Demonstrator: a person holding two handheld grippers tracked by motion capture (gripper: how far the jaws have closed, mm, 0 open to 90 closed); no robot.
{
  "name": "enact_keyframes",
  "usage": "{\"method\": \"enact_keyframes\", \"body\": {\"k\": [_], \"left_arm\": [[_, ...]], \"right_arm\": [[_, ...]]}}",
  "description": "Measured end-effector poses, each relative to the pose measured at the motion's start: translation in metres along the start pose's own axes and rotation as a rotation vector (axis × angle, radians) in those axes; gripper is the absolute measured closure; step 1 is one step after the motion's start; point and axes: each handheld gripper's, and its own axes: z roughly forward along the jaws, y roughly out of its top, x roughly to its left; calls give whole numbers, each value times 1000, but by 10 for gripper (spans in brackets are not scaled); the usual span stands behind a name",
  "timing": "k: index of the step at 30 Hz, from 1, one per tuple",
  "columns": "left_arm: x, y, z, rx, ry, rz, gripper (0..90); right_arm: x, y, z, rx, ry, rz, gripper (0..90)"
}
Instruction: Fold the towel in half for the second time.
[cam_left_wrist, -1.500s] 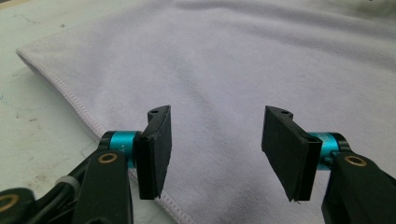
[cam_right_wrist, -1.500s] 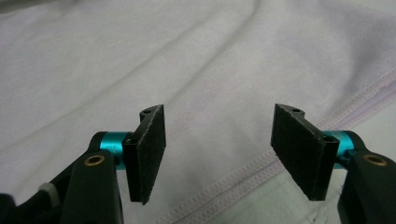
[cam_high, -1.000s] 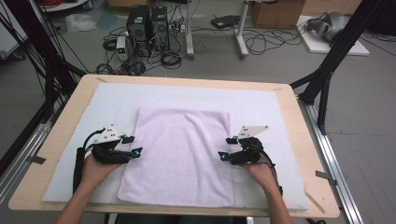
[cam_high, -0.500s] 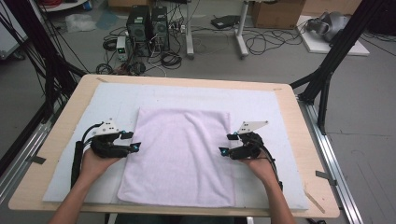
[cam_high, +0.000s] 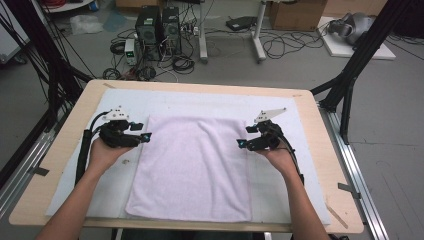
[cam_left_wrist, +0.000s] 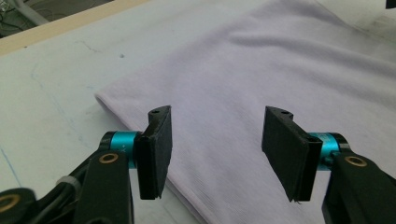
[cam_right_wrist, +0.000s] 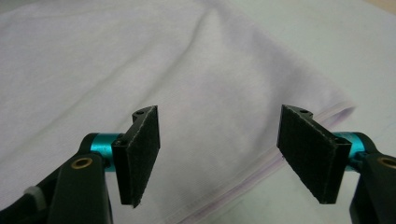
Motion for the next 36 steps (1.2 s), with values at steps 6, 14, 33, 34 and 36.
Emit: {"method": "enact_keyframes", "body": {"k": [6, 14, 33, 34, 36], "left_arm": [[22, 16, 13, 8, 43, -13, 484], [57, 6, 37, 38, 94, -115, 512], [55, -12, 82, 136, 80, -126, 786], [55, -11, 82, 136, 81, -126, 804], [55, -11, 82, 134, 68, -152, 830]], "right_arm": [[-21, 21, 6, -2, -45, -7, 312], [-49, 18, 31, 14, -90, 70, 315], [-62, -2, 60, 79, -47, 122, 671], [-63, -3, 60, 75, -23, 128, 723], [-63, -4, 61, 67, 5, 132, 773]]}}
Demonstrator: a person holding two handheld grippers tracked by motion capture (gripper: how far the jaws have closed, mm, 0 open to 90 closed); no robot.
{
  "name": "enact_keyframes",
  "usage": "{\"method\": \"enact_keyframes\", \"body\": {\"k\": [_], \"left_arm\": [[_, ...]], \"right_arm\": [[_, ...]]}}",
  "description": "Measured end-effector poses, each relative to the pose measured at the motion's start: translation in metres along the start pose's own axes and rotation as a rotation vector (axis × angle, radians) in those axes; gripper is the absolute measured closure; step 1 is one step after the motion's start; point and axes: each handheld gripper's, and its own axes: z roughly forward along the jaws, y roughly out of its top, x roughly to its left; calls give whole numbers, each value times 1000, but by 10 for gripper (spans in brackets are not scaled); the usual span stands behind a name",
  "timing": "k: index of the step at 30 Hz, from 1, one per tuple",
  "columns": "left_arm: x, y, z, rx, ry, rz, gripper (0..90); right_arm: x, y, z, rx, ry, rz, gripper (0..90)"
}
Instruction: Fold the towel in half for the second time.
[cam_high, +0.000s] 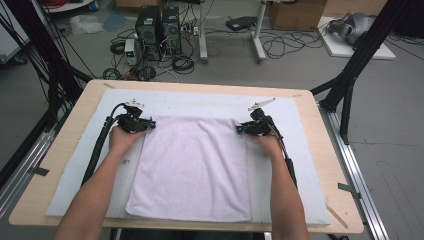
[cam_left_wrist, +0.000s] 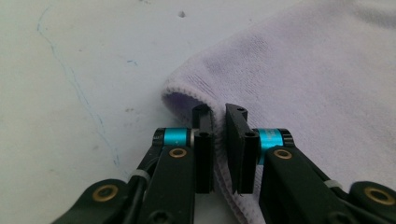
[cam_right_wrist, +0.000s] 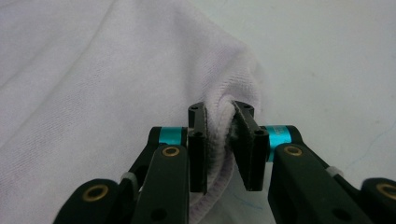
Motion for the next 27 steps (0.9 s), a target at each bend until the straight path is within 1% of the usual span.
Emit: {"method": "enact_keyframes", "body": {"k": [2, 3, 6, 7, 8, 11, 13, 15, 18, 21, 22, 25, 27], "left_arm": [[0, 0, 0, -5, -1, -16, 841], [1, 0, -1, -5, 0, -18, 845], [2, 2, -6, -21, 7, -13, 851], [2, 3, -9, -36, 5, -15, 851], [2, 5, -12, -52, 6, -13, 851], [0, 10, -23, -100, -1, 9, 852], [-1, 14, -33, -133, 2, 25, 852], [-1, 16, -41, -163, 3, 27, 853], [-2, 26, -52, -189, 6, 43, 853], [-7, 34, -61, -221, 3, 63, 852], [-8, 34, -62, -223, 2, 67, 852], [-10, 32, -64, -199, -15, 86, 852], [-13, 28, -68, -201, -19, 104, 854]], "right_arm": [[0, 0, -1, -3, 17, 10, 802], [0, 0, -1, 0, 17, 7, 810], [3, 4, -5, -1, 5, -28, 820], [4, 5, -7, -4, 3, -28, 821], [4, 6, -10, -16, -1, -29, 822], [5, 9, -22, -49, -11, -35, 823], [8, 12, -29, -73, -20, -57, 824], [12, 17, -38, -98, -24, -64, 824], [16, 27, -53, -150, -39, -87, 825], [20, 37, -63, -166, -50, -100, 824], [21, 38, -65, -169, -52, -94, 823], [22, 35, -67, -163, -39, -77, 822], [23, 30, -68, -167, -27, -75, 822]]}}
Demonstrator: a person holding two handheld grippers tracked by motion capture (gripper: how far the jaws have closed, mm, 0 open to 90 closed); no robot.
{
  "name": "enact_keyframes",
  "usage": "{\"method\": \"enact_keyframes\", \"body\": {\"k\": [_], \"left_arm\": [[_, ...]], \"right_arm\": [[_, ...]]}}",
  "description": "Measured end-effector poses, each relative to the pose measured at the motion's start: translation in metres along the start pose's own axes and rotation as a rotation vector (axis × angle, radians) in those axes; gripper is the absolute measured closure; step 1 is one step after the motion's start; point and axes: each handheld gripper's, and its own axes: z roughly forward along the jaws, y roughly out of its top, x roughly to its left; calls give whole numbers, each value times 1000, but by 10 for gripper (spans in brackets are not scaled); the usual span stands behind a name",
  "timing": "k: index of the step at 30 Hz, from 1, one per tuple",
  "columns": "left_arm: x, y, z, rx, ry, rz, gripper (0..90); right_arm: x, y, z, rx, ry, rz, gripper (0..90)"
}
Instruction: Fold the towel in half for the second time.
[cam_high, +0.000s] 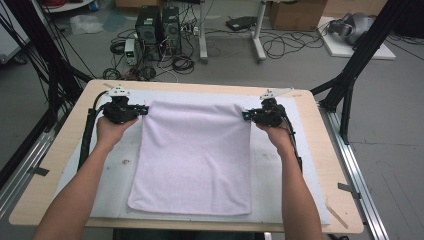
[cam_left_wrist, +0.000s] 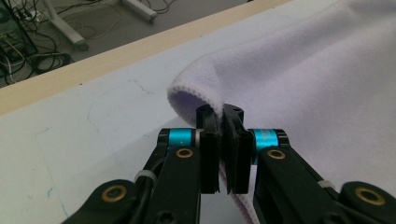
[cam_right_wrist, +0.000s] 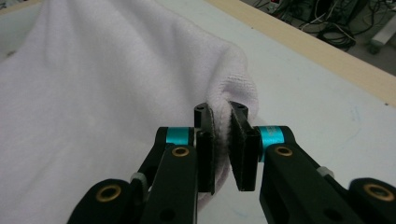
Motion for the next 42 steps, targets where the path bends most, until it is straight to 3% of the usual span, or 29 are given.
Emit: {"method": "enact_keyframes", "body": {"k": [10, 18, 28, 34, 37, 42], "left_arm": [[-19, -21, -25, -37, -60, 16, 854], [-33, -42, -40, -49, -103, 19, 854], [-48, -74, -54, -27, -148, 30, 853], [-56, -87, -59, -14, -168, 41, 852], [-60, -92, -61, 8, -176, 62, 851], [-64, -100, -62, 43, -192, 72, 844]], "right_arm": [[20, -23, -15, -54, 69, 10, 823], [41, -38, -28, -49, 98, -17, 823], [64, -62, -32, 6, 142, -17, 822], [74, -74, -34, 9, 154, -26, 822], [79, -84, -34, 10, 168, -3, 819], [85, -97, -31, 31, 176, -6, 800]]}}
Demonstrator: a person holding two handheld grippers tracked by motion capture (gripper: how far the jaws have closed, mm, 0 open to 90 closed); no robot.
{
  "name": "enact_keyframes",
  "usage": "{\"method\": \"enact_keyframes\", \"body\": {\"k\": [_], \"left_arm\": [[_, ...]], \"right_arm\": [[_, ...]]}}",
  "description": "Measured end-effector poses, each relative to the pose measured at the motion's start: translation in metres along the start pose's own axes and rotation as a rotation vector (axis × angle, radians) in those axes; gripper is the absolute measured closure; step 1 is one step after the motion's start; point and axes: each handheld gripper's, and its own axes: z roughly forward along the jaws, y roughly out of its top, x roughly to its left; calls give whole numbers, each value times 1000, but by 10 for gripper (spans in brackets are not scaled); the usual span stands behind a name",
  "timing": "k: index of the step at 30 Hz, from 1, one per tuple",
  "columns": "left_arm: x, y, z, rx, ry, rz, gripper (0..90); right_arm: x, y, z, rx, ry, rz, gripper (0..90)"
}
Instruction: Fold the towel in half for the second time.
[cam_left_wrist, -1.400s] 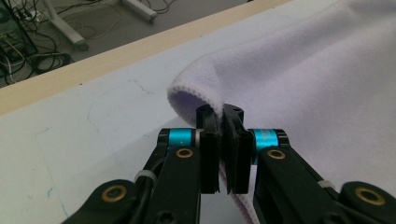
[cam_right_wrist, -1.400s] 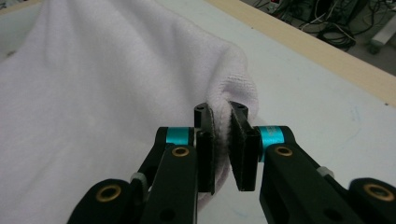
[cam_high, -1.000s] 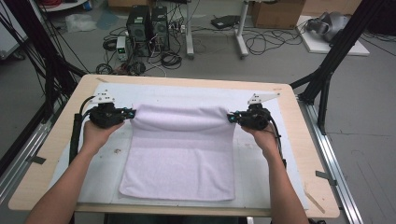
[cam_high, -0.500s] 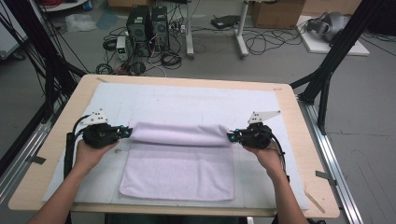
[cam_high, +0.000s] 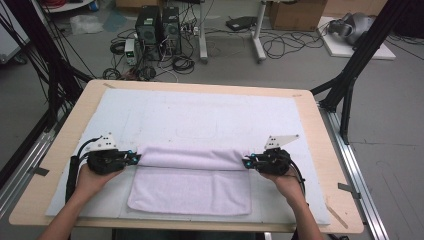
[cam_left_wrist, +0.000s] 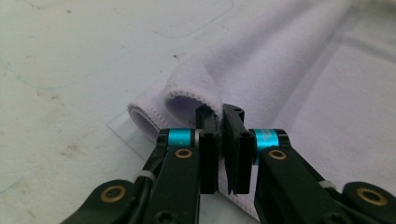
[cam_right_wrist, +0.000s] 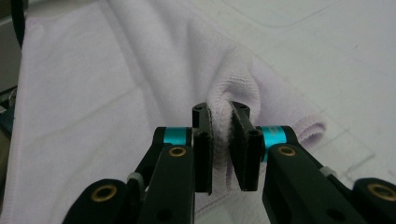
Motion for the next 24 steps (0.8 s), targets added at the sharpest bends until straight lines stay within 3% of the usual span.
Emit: {"method": "enact_keyframes", "body": {"k": [7, 13, 17, 22, 24], "left_arm": [[-3, -7, -5, 44, -23, 1, 777], [0, -1, -13, 37, -13, -26, 524], [5, 14, -5, 40, -10, -36, 422], [11, 23, 13, 67, -10, -38, 400], [12, 21, 18, 82, -15, -41, 449]], "right_arm": [[2, -14, -3, 9, 8, 29, 697], [1, -10, -15, -28, -22, 49, 527], [-3, 6, -11, -25, -36, 40, 461], [-12, 14, 3, -8, -18, 50, 440], [-14, 13, 8, 11, -10, 56, 460]]}}
